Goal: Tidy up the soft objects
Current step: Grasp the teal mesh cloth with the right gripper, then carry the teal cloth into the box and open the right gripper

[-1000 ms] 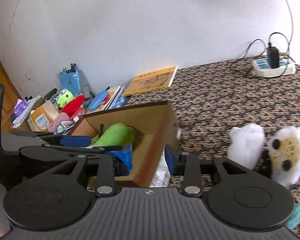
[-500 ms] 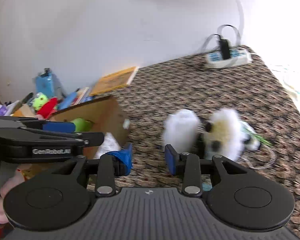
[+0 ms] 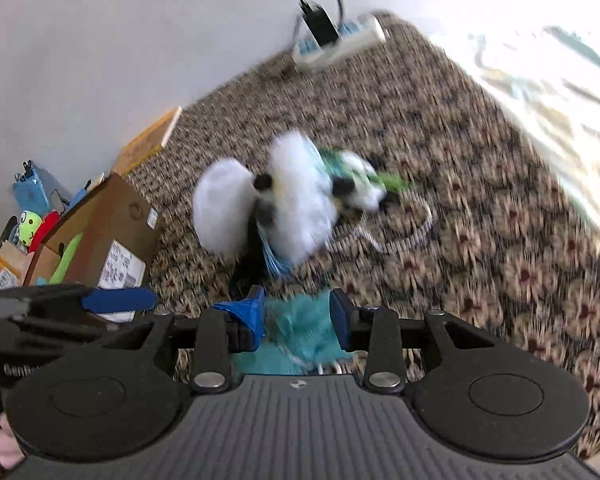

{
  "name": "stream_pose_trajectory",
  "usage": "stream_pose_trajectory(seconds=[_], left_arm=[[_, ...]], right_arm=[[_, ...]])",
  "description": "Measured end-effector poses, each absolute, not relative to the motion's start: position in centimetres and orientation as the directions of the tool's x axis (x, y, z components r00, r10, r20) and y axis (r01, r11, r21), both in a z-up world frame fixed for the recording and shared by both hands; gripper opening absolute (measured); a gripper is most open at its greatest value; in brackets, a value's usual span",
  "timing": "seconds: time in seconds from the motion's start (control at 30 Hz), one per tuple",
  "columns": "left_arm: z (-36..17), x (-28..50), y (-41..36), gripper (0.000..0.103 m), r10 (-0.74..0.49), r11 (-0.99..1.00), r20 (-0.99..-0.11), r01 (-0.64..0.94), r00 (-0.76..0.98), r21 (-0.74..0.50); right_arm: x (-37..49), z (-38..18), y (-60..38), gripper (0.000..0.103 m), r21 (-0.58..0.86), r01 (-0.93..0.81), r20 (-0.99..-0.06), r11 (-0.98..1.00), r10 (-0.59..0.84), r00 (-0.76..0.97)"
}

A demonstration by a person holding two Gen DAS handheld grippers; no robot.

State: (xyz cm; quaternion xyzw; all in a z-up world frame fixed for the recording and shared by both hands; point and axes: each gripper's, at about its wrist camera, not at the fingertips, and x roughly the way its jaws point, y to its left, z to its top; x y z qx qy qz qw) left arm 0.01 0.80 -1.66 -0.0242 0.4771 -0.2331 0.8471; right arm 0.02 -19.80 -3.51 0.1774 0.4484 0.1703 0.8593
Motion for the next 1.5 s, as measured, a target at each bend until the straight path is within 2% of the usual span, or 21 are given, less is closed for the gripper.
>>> stream_pose_trajectory(seconds=[0.13, 0.33, 0.4, 0.47, 0.57, 0.7, 0.9, 1.2, 1.37, 1.5], left_arm=[[-3.4, -0.2, -0.6, 0.067, -0.485, 0.848, -0.8, 0.415, 0.354, -0.33], [-5.7, 0.7, -2.6, 0.067, -0.449, 0.863, -0.828, 0.402, 0.334, -0.306], [-6.0, 0.9, -2.9, 0.059, -0.441, 0.867, -0.829, 0.401, 0.342, -0.296], [-6.6, 1.4, -3.0, 0.035, -0.434, 0.869, -0.837, 0.4, 0.332, -0.292], [-6.8, 1.8, -2.6, 0.024, -0.443, 0.872, -0.831, 0.38, 0.337, -0.31], [-6.1, 1.5, -1.6, 0.016, -0.45, 0.872, -0.817, 0.376, 0.361, -0.314], [-3.2, 0.2, 0.6, 0.014, -0.435, 0.884, -0.782, 0.377, 0.445, -0.277], [3.0, -2.2, 8.6, 0.014, -0.419, 0.908, -0.657, 0.296, 0.626, -0.297], [5.9, -4.2, 14.2, 0.014, -0.358, 0.933, -0.599, 0.242, 0.717, -0.268], [5.9, -4.9, 19.1, 0.014, -0.296, 0.951, -0.607, 0.17, 0.738, -0.257]], right_arm=[[-0.6, -5.0, -20.6, 0.019, 0.468, -0.119, -0.74, 0.875, 0.462, 0.488], [0.0, -7.2, -21.2, 0.019, 0.54, -0.043, -0.745, 0.841, 0.501, 0.44], [0.4, -7.9, -21.3, 0.019, 0.57, -0.014, -0.738, 0.822, 0.519, 0.431], [0.8, -8.4, -21.3, 0.019, 0.59, 0.006, -0.731, 0.807, 0.531, 0.428], [1.4, -8.7, -21.0, 0.019, 0.617, 0.021, -0.717, 0.787, 0.55, 0.429], [1.9, -8.6, -19.8, 0.018, 0.622, -0.031, -0.701, 0.782, 0.574, 0.424], [1.9, -5.7, -16.9, 0.011, 0.599, -0.185, -0.652, 0.779, 0.609, 0.451], [2.5, 0.5, -10.6, 0.01, 0.599, -0.393, -0.514, 0.698, 0.711, 0.479], [2.9, 3.2, -5.3, 0.01, 0.581, -0.509, -0.44, 0.635, 0.771, 0.459], [3.2, 3.4, -0.1, 0.01, 0.559, -0.565, -0.435, 0.607, 0.795, 0.423]])
